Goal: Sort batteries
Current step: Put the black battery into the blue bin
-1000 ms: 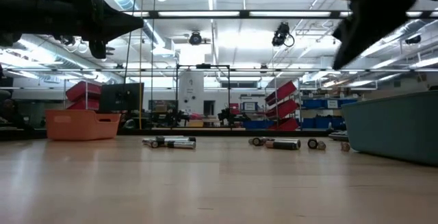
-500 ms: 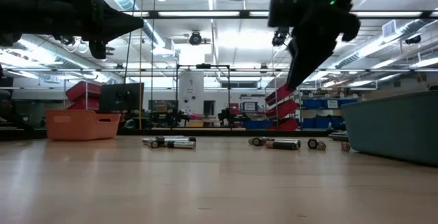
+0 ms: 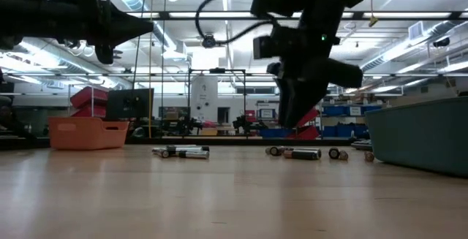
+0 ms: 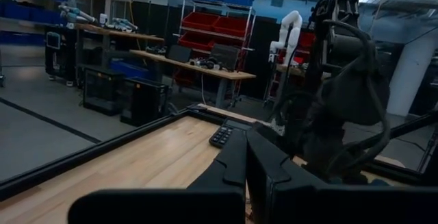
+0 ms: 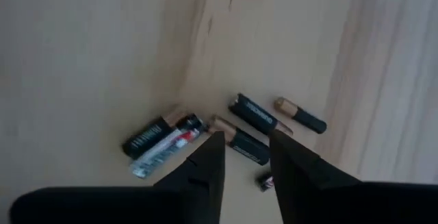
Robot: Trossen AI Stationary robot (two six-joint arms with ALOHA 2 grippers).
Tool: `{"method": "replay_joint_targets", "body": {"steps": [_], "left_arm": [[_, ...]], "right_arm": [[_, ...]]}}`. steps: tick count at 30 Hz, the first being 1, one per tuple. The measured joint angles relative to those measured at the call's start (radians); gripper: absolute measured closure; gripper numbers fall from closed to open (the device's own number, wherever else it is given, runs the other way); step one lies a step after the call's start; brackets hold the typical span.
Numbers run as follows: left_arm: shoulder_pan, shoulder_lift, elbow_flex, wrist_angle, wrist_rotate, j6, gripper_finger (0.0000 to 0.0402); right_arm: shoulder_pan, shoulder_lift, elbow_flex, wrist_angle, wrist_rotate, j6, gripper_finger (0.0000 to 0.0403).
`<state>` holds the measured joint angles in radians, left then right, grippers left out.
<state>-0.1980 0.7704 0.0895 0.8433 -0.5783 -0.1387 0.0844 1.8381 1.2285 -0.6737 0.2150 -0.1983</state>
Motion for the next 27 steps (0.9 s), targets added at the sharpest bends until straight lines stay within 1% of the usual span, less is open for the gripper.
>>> {"method": "replay_joint_targets", "body": {"steps": [5, 9, 14, 27], "left_arm": [[0.0, 0.0, 0.0, -0.007, 0.005, 0.0, 0.0401], [0.0, 0.0, 0.0, -0.01, 0.007, 0.0, 0.0401], [0.0, 0.0, 0.0, -0.013, 0.007, 0.001, 0.0401], [0.0, 0.0, 0.0, -0.023, 0.007, 0.002, 0.0401]], "right_arm": [[-0.001, 0.01, -0.008, 0.0, 0.003, -0.104, 0.0261], [-0.004, 0.01, -0.012, -0.005, 0.017, -0.123, 0.0245], [-0.016, 0.01, -0.02, 0.01, 0.019, -0.159, 0.0244], [-0.027, 0.01, -0.042, 0.038, 0.002, -0.188, 0.0247]]}}
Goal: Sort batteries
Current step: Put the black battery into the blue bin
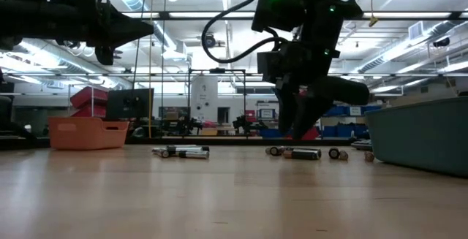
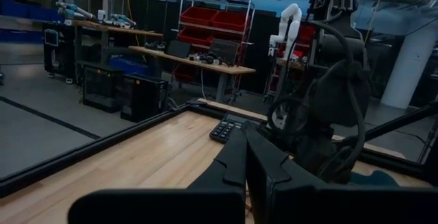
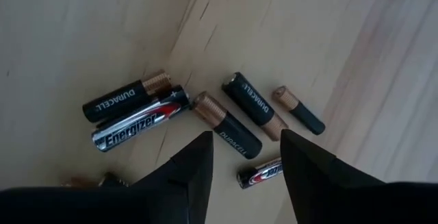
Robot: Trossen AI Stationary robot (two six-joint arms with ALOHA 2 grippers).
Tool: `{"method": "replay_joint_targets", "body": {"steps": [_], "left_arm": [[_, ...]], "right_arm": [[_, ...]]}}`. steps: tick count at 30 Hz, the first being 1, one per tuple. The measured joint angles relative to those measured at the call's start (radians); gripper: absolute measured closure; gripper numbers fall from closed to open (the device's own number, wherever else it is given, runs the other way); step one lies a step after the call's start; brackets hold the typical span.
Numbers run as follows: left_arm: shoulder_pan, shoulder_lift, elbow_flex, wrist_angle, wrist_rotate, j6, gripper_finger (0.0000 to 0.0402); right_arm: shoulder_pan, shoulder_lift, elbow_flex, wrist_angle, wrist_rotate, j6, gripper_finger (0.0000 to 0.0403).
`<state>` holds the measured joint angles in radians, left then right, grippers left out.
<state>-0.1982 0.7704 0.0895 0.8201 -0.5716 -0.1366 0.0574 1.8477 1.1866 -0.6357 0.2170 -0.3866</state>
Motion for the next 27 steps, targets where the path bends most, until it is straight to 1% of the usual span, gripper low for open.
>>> {"method": "replay_joint_targets", "body": {"steps": [12, 27], "left_arm": [[0.0, 0.0, 0.0, -0.006, 0.0, -0.005, 0.0401], [0.0, 0.0, 0.0, -0.004, 0.001, -0.007, 0.0401]], "right_arm": [[0.0, 0.0, 0.0, 0.025, -0.024, -0.006, 0.0249], [-0.002, 0.0, 0.0, 0.045, -0.029, -0.006, 0.0253]]}}
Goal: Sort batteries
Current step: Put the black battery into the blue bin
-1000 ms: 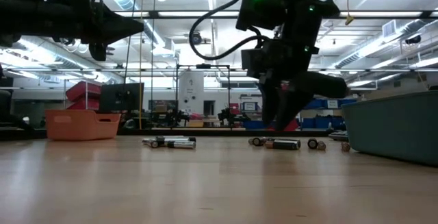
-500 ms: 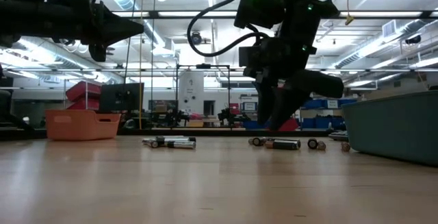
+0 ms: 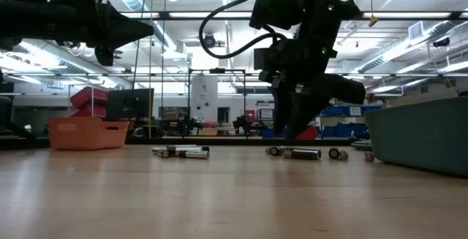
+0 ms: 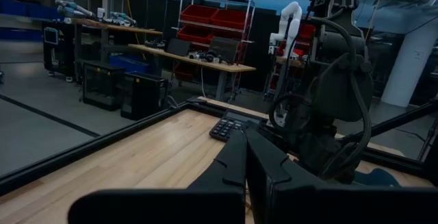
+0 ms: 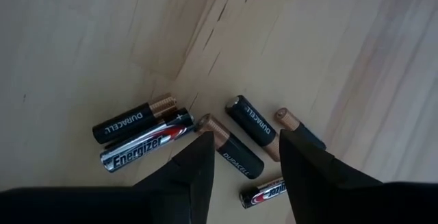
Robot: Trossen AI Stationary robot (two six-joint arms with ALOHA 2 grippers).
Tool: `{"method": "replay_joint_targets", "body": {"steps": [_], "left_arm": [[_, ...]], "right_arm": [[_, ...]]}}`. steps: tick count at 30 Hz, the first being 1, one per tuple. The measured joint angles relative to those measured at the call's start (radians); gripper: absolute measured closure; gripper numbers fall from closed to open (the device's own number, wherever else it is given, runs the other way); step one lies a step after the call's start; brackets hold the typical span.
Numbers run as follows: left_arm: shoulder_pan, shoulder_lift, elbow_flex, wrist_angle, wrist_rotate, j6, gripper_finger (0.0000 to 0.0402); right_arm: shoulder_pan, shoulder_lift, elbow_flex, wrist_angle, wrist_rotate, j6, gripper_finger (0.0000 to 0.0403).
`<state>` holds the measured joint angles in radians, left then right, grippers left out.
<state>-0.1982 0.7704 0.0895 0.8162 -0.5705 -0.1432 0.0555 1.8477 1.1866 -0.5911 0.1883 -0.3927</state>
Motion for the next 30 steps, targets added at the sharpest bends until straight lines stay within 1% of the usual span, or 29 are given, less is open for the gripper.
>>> {"method": "replay_joint_targets", "body": {"steps": [9, 18, 23, 27, 30], "left_arm": [[0.0, 0.0, 0.0, 0.0, 0.0, 0.0, 0.0401], [0.0, 0.0, 0.0, 0.0, 0.0, 0.0, 0.0401], [0.0, 0.0, 0.0, 0.0, 0.002, 0.0, 0.0401], [0.0, 0.0, 0.0, 0.0, 0.022, -0.001, 0.0401], [0.0, 0.0, 0.0, 0.0, 0.026, -0.001, 0.0401]], "right_arm": [[0.0, 0.0, 0.0, 0.0, -0.003, 0.01, 0.0254], [-0.006, 0.0, 0.0, -0.001, -0.008, 0.099, 0.0258], [-0.009, 0.0, 0.0, -0.001, -0.008, 0.113, 0.0259], [-0.025, 0.0, 0.0, 0.047, -0.011, 0.188, 0.0259], [-0.033, 0.0, 0.0, 0.067, -0.019, 0.193, 0.0259]]}}
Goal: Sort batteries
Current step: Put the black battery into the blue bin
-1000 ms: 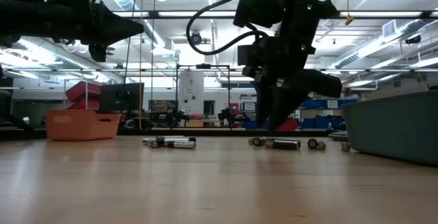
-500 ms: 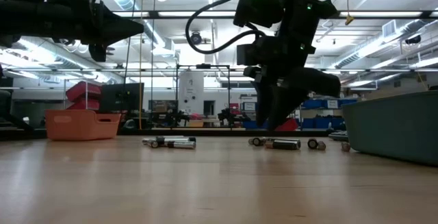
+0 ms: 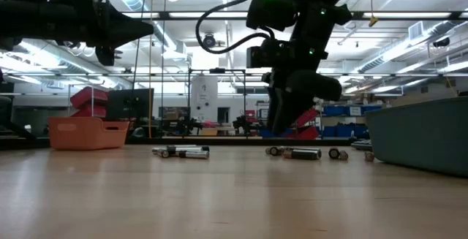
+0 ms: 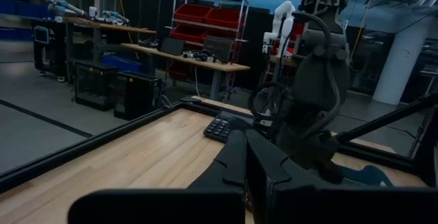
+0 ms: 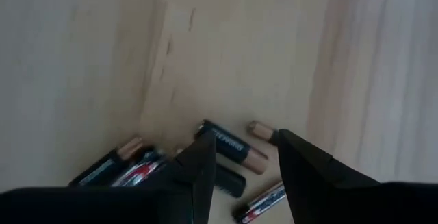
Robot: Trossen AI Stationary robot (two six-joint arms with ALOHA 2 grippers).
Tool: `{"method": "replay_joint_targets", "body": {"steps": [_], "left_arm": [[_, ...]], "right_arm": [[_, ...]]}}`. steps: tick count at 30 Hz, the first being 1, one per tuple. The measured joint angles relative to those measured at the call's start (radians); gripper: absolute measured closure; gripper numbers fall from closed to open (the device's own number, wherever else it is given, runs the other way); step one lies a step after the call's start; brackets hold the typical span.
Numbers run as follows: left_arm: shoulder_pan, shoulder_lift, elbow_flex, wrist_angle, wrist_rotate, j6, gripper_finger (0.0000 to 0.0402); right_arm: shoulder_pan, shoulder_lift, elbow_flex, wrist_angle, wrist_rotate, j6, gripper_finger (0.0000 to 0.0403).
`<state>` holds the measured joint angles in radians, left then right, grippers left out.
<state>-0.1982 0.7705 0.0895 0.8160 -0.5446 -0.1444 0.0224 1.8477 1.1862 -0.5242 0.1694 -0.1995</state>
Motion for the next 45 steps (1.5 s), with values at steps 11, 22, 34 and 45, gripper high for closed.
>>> {"method": "replay_joint_targets", "body": {"steps": [11, 22, 34, 45], "left_arm": [[0.0, 0.001, 0.0, -0.004, 0.0, 0.0, 0.0401], [0.0, 0.001, 0.0, -0.007, 0.0, 0.001, 0.0401], [0.0, 0.001, 0.0, -0.007, 0.0, 0.001, 0.0401], [0.0, 0.001, 0.0, -0.007, 0.0, 0.001, 0.0401]], "right_arm": [[-0.003, 0.088, 0.002, 0.008, -0.041, -0.033, 0.0259], [-0.014, 0.093, 0.003, 0.013, -0.048, -0.036, 0.0268], [-0.031, 0.095, 0.003, 0.036, -0.054, 0.0, 0.0281], [-0.039, 0.097, 0.001, 0.072, -0.068, 0.04, 0.0317]]}}
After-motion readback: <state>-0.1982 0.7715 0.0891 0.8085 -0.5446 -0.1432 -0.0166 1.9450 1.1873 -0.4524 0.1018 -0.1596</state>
